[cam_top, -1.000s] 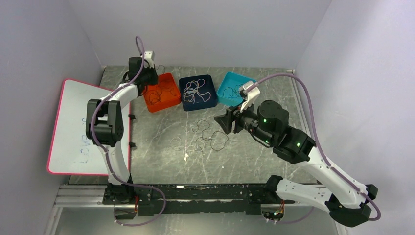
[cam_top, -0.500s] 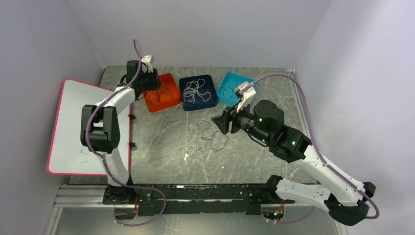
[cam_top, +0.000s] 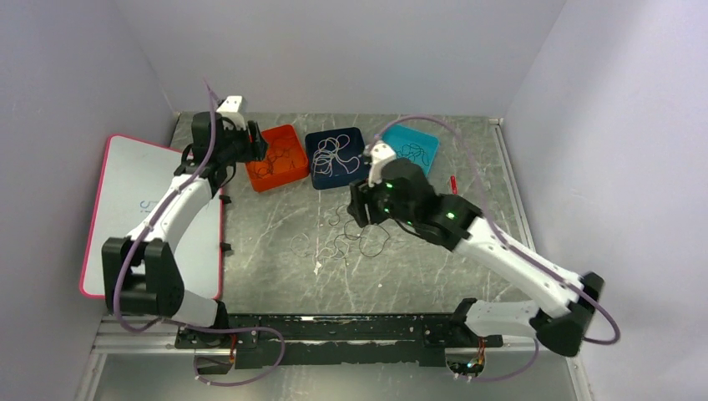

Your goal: Untangle the cables

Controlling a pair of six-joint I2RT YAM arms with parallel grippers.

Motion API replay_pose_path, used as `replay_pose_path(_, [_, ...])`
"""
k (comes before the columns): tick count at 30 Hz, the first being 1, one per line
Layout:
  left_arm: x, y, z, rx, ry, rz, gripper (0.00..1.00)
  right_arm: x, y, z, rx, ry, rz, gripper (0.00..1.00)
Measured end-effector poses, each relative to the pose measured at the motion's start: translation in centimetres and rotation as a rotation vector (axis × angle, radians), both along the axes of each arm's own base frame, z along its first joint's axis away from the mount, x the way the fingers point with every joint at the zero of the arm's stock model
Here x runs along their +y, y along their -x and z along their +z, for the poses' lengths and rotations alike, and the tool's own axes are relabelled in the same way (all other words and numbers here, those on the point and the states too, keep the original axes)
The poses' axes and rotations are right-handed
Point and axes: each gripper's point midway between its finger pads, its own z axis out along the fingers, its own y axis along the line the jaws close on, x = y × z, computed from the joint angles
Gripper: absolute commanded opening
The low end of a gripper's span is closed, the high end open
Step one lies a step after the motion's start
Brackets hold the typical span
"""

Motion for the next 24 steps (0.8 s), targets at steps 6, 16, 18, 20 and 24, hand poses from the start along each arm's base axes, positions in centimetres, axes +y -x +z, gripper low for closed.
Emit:
replay_pose_path(6, [-0.2, 4.4, -0.8, 0.032, 0.025, -0.001, 0.60, 0.7, -1.6, -8.4, 0.208, 0.211, 0.006, 0.59])
replay_pose_path(16, [-2.0, 9.4, -1.4, 0.060, 0.098, -0.050, 0.58, 0.5, -3.6, -14.9, 0.368, 0.312, 0.001, 0.60])
replay_pose_path(18, [-2.2, 10.0, -1.6, 0.070, 0.112, -0.056, 0.58, 0.2, -4.8, -16.3, 0.390, 0.318, -0.018, 0.59])
replay_pose_path(20, [-2.5, 10.5, -1.8, 0.077, 0.131, -0.062, 0.57, 0.1, -5.9, -17.5, 0.405, 0.324, -0.031, 0.59])
replay_pose_path(24, [-3.1, 11.3, -2.0, 0.089, 0.154, -0.083, 0.56, 0.0, -7.8, -20.0, 0.433, 0.330, -0.054, 0.58])
